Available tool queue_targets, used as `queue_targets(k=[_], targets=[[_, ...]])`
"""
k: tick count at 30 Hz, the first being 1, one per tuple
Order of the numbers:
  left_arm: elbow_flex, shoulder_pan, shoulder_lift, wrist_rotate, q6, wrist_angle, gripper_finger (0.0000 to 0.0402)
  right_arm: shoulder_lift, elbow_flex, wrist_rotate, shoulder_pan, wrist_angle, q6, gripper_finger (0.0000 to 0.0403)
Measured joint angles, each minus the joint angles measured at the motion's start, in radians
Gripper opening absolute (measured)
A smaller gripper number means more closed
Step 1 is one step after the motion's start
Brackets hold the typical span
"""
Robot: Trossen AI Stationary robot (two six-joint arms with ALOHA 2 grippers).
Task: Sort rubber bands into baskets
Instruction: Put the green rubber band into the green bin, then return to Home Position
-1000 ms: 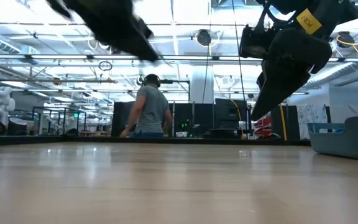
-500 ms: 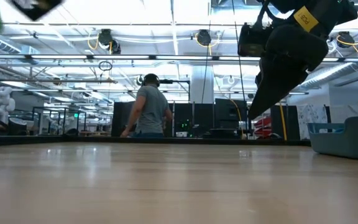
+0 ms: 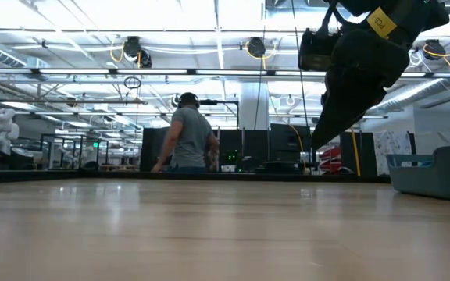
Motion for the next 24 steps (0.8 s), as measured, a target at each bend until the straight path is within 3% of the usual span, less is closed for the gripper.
queue_targets(k=[10,24], targets=[[-0.014,-0.056,0.071,0.036,-0.089,-0.054,0.0011,0.0,0.0,0.0,0.0,0.001,0.0,0.0187],[-0.014,-0.044,0.087,0.017,-0.185,-0.138,0.0127,0.0,0.0,0.002,0.0,0.006,0.007,0.0187]])
